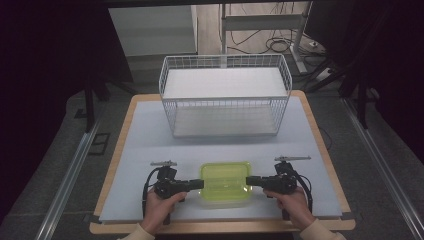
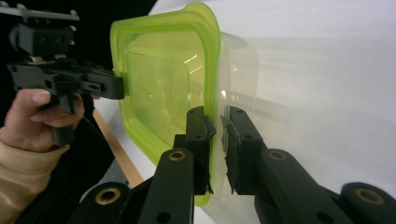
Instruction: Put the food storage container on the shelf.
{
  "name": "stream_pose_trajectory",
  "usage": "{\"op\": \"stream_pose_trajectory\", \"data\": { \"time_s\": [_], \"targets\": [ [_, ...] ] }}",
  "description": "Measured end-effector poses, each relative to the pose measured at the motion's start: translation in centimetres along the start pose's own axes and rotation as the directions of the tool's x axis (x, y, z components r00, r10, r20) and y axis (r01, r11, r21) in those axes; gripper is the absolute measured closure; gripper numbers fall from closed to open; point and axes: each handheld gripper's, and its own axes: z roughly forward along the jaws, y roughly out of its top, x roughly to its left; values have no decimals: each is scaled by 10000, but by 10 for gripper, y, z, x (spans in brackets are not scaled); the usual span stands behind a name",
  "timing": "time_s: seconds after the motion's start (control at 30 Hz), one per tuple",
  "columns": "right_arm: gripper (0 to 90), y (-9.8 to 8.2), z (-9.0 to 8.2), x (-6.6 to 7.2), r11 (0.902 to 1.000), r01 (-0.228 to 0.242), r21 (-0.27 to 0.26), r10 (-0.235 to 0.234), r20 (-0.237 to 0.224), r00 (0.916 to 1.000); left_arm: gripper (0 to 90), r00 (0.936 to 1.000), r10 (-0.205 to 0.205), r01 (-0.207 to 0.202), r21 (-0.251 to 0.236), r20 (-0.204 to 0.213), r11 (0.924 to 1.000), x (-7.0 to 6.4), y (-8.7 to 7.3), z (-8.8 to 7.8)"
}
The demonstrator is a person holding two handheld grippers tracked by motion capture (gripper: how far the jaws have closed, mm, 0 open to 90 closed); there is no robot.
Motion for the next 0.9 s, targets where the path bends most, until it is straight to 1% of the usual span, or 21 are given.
{"op": "stream_pose_trajectory", "data": {
  "time_s": [0.2, 0.27, 0.53, 0.67, 0.83, 0.9],
  "targets": [
    [807, 2, -3, 4, 9996, 211, -164, -213, -104, 9997, 816, 10000, 69, -68, -120, 57, 9999, -3, 0, -4],
    [807, 2, -4, 4, 9996, 204, -189, -206, -112, 9997, 817, 9999, 118, -117, -147, 56, 9998, -4, 1, -5],
    [808, 4, -6, 9, 9982, 525, -300, -526, -19, 9986, 817, 9997, 243, -243, -224, 27, 9995, -7, 2, -6],
    [807, 4, -7, 10, 9975, 609, -349, -610, -12, 9981, 817, 9996, 269, -268, -248, 37, 9993, -9, 3, -7],
    [807, 8, -10, 13, 9958, 820, -412, -819, 32, 9966, 816, 9993, 350, -347, -262, 118, 9991, -11, 6, -9],
    [807, 9, -11, 14, 9956, 832, -443, -832, 17, 9965, 817, 9992, 390, -387, -287, 86, 9988, -11, 7, -10]
  ]
}}
